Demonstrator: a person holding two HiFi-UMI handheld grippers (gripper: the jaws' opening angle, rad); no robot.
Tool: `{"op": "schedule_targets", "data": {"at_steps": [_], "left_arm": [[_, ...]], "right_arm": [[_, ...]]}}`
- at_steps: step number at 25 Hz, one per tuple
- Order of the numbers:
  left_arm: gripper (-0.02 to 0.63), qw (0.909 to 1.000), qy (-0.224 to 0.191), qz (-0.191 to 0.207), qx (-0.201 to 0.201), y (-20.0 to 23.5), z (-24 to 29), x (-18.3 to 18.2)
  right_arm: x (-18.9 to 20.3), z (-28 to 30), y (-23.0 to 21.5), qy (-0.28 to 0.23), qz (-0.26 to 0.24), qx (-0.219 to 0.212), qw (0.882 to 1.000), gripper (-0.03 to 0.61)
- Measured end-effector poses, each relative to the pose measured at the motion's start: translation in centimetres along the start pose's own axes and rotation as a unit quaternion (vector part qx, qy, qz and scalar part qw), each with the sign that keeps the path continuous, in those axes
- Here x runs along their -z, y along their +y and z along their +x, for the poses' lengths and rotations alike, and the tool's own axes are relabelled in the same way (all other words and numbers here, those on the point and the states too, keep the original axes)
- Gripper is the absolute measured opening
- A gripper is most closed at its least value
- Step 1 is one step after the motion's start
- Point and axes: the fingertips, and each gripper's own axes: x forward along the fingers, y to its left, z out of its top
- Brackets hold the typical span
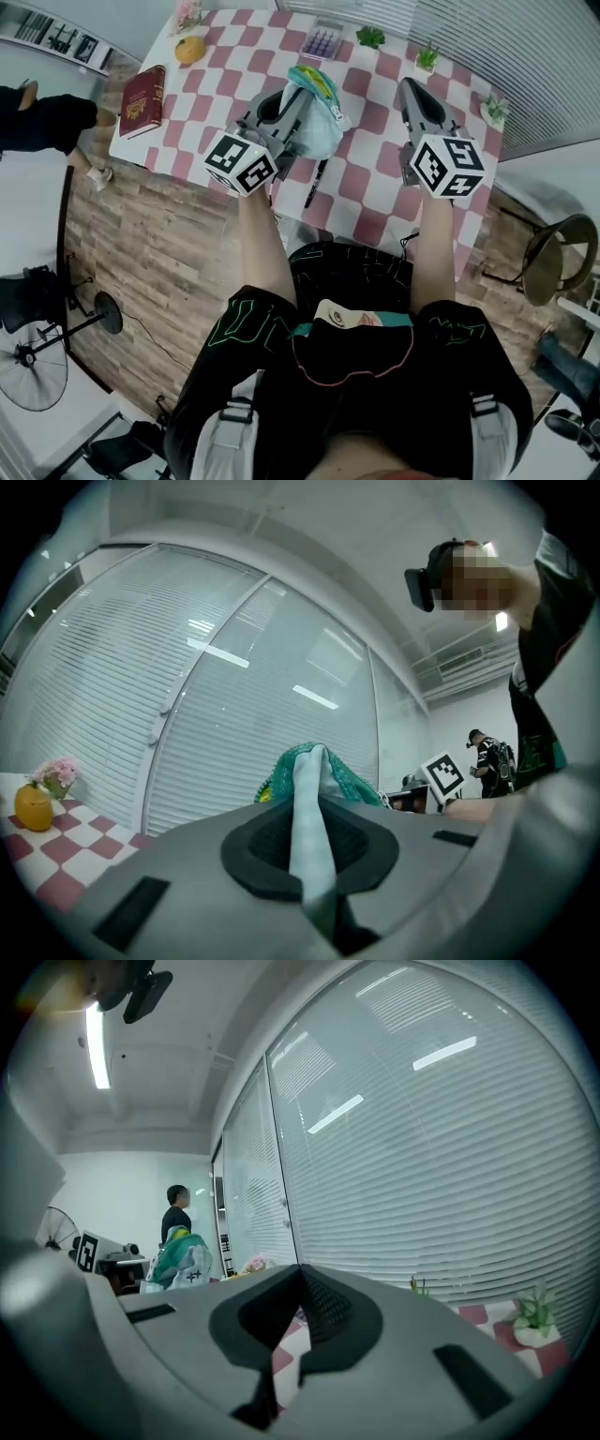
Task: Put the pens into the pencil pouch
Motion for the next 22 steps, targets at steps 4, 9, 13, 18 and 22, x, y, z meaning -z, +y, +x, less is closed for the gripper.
{"op": "schedule_targets", "data": {"at_steps": [4, 9, 13, 18, 22], "left_arm": [[0.020, 0.9979, -0.028, -0.007, 0.057, -2.1, 0.5, -1.5], [0.020, 0.9883, -0.059, -0.023, 0.139, -5.2, 1.1, -2.8], [0.020, 0.9830, -0.054, -0.029, 0.173, -6.2, 1.7, -2.4], [0.020, 0.9722, -0.054, -0.056, 0.221, -7.3, 2.0, -1.9], [0.021, 0.9613, -0.046, -0.067, 0.263, -10.1, 2.6, -1.3]], "right_arm": [[-2.2, -0.8, -0.3, -0.020, -0.012, 0.002, 1.000, -0.013], [-4.7, -2.6, -0.2, -0.049, -0.026, -0.010, 0.998, -0.012], [-5.3, -3.4, 0.1, -0.062, -0.024, -0.033, 0.997, -0.012], [-4.7, -3.9, 3.1, -0.048, -0.063, -0.108, 0.991, -0.012], [-4.8, -5.5, 5.0, -0.044, -0.077, -0.167, 0.982, -0.012]]}}
